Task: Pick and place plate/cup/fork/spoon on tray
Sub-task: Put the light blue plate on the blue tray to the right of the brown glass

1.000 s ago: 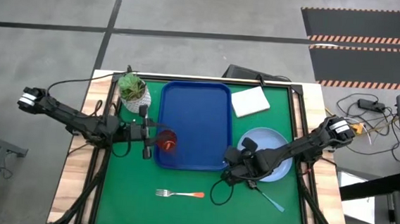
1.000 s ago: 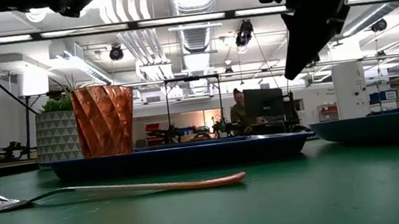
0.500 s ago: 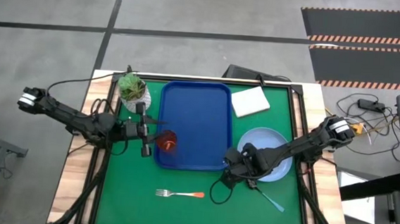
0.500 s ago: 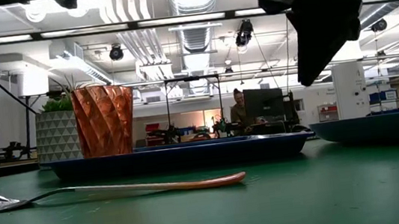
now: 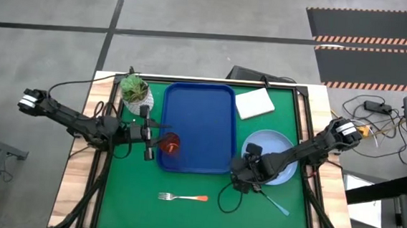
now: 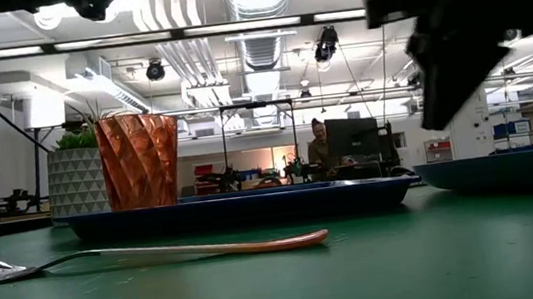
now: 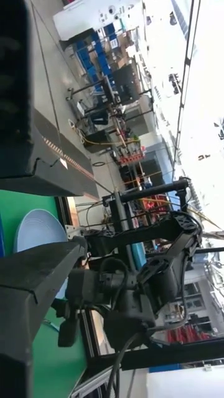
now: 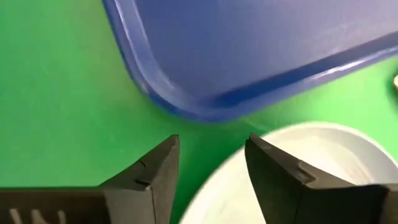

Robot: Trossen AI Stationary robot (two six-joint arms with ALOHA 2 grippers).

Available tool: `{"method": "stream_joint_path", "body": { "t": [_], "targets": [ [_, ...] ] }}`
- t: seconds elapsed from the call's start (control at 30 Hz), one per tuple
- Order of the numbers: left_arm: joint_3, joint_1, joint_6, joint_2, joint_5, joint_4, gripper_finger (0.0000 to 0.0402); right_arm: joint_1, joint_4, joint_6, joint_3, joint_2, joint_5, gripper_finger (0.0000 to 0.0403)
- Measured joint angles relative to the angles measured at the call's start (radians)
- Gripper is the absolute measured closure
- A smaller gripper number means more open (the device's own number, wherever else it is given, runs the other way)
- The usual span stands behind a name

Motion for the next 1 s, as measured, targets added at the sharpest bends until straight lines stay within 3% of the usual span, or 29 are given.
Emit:
{"method": "stream_joint_path", "body": {
  "t": [0.27,0.5,0.73,1.0],
  "targets": [
    [-0.001,0.0,0.001,0.001,0.0,0.002,0.0292,0.091,0.046,0.152,-0.163,-0.102,0.16,0.022],
    [-0.001,0.0,0.001,0.002,0.0,0.006,0.0292,0.101,0.352,0.193,-0.331,-0.123,0.176,0.0228],
    [-0.001,0.0,0.001,0.002,-0.001,0.01,0.0292,0.075,0.367,0.271,-0.357,-0.083,0.2,0.0253],
    [0.0,0.0,-0.024,0.001,-0.002,0.027,0.0292,0.071,0.36,0.317,-0.359,-0.053,0.203,0.0309]
  ]
}}
